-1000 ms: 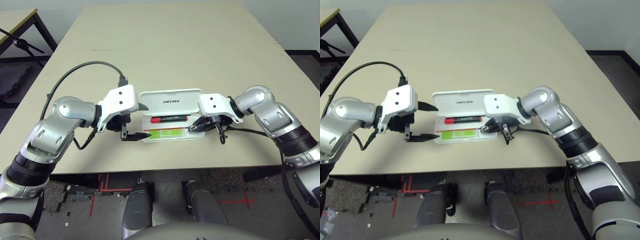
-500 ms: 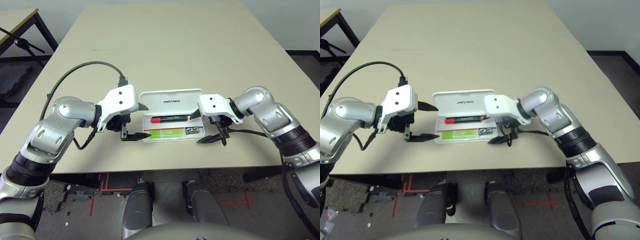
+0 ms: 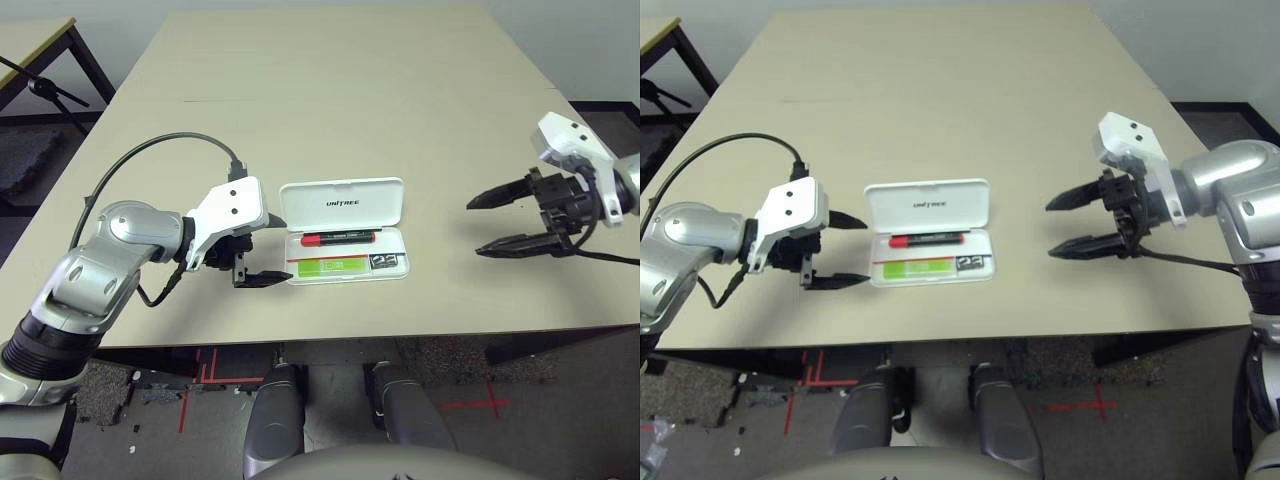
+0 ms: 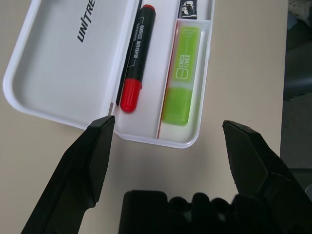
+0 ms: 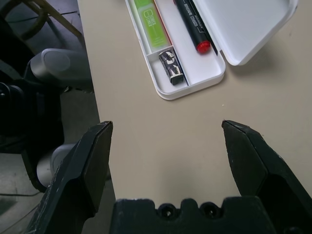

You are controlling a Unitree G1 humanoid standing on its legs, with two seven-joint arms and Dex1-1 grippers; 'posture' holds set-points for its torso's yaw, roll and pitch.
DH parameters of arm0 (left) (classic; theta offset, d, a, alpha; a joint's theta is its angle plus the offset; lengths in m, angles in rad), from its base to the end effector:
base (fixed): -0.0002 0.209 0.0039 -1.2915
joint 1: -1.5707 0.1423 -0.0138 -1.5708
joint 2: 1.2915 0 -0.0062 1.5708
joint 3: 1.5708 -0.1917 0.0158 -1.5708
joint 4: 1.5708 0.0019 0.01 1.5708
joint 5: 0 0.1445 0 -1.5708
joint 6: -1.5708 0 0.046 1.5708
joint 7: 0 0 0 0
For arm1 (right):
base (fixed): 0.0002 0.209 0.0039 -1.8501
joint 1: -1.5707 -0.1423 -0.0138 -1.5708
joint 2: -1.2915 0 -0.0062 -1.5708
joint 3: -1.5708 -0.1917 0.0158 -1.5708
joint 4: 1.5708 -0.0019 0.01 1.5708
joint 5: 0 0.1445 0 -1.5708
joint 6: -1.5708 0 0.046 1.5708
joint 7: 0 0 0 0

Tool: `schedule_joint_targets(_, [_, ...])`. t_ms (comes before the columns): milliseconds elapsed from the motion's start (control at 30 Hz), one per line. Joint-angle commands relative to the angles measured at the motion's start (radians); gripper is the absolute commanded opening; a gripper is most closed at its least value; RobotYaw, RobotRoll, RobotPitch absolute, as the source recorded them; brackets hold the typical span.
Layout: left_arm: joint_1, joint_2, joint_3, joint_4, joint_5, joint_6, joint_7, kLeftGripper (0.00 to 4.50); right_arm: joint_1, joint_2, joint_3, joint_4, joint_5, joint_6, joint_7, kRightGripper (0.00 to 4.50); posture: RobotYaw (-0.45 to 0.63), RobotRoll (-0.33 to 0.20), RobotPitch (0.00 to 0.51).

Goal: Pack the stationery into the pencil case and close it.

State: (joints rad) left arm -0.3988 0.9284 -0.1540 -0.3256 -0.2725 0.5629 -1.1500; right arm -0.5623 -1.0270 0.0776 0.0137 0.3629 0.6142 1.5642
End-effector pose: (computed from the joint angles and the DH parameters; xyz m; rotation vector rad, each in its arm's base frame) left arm 0.2489 0.2305 0.1987 0.6704 0.3703 -1.1963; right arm 0.2728 -0.2909 0.2314 -0.4222 0.5429 1.3286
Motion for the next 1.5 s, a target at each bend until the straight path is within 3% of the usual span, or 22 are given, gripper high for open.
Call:
schedule_joint_targets(33, [-0.006,0.017,0.015,0.06,0.032,0.004,0.029,4.5,0.012,0.001,-0.012,-0.036,0.022,0.016,-0.028,4.46,-0.01,0.0,0.123])
schedule_joint_targets(67, [-0.012,0.016,0.014,0.076,0.04,0.005,0.038,4.5,0.013,0.001,-0.011,-0.039,0.024,0.017,-0.033,4.46,-0.01,0.0,0.123])
schedule_joint_targets(167, [-0.049,0.003,-0.001,0.194,0.125,-0.033,0.113,3.9,0.013,0.007,-0.001,-0.041,0.026,0.015,-0.049,4.5,-0.01,0.0,0.123])
schedule_joint_targets(500, [-0.122,-0.083,-0.044,0.423,0.298,-0.091,0.283,0.03,0.009,0.027,0.019,-0.052,0.024,0.013,-0.071,4.5,-0.01,0.0,0.124])
schedule_joint_targets(700, [-0.199,-0.164,-0.053,0.567,0.387,-0.13,0.4,0.01,0.004,0.032,0.029,-0.053,0.021,0.011,-0.075,4.5,-0.01,0.0,0.122])
schedule_joint_targets(1100, [-0.232,-0.341,-0.035,0.491,0.3,-0.107,0.354,0.01,0.007,0.033,0.037,-0.059,0.019,0.007,-0.084,4.5,-0.02,0.0,0.121])
schedule_joint_targets(1500, [-0.13,-0.295,-0.076,0.235,0.152,-0.061,0.119,0.01,0.012,0.033,0.04,-0.061,0.014,0.002,-0.095,4.5,-0.03,0.0,0.12])
